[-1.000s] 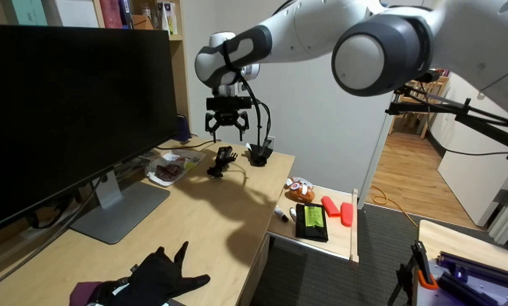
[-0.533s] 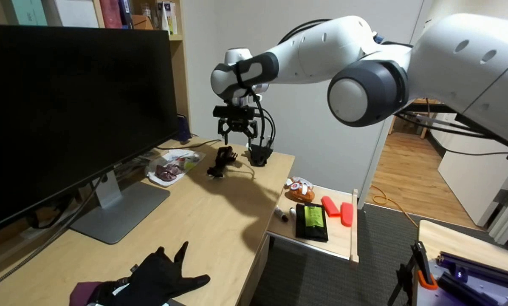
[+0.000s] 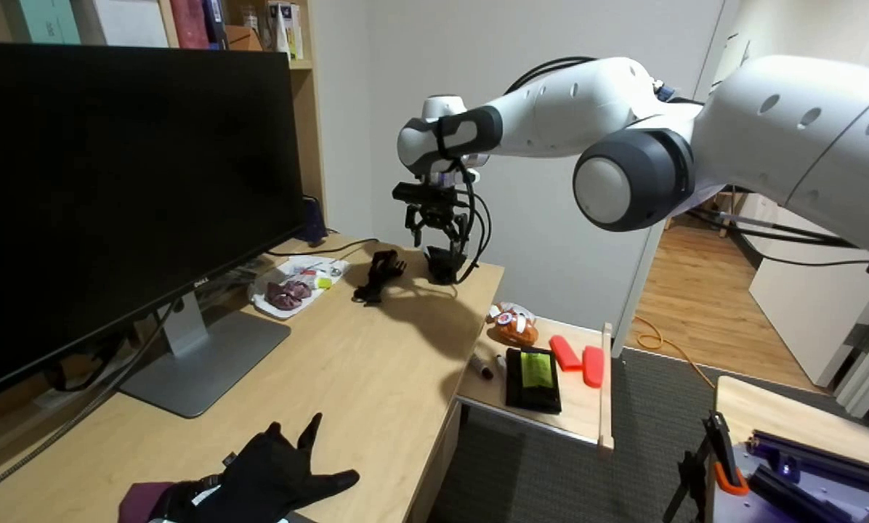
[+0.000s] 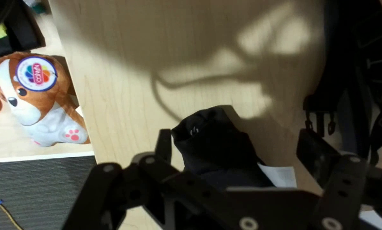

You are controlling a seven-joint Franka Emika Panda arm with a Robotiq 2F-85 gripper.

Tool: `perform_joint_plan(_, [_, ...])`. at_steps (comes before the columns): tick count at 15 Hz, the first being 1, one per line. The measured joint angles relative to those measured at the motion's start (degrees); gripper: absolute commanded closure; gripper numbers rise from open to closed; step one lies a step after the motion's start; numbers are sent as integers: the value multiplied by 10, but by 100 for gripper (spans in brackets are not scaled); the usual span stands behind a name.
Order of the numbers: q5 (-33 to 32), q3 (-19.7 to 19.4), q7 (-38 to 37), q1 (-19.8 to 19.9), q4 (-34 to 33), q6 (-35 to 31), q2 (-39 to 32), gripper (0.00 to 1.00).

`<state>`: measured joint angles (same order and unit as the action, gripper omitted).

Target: Move the black glove on the right to the left side of the desk

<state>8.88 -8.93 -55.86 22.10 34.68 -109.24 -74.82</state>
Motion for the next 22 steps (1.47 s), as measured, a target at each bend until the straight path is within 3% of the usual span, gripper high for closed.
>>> perform_joint_plan(17, [-5, -18, 1, 8, 2, -5, -18, 0])
perform_joint_plan(22, [-5, -18, 24, 11, 1, -57, -48, 0])
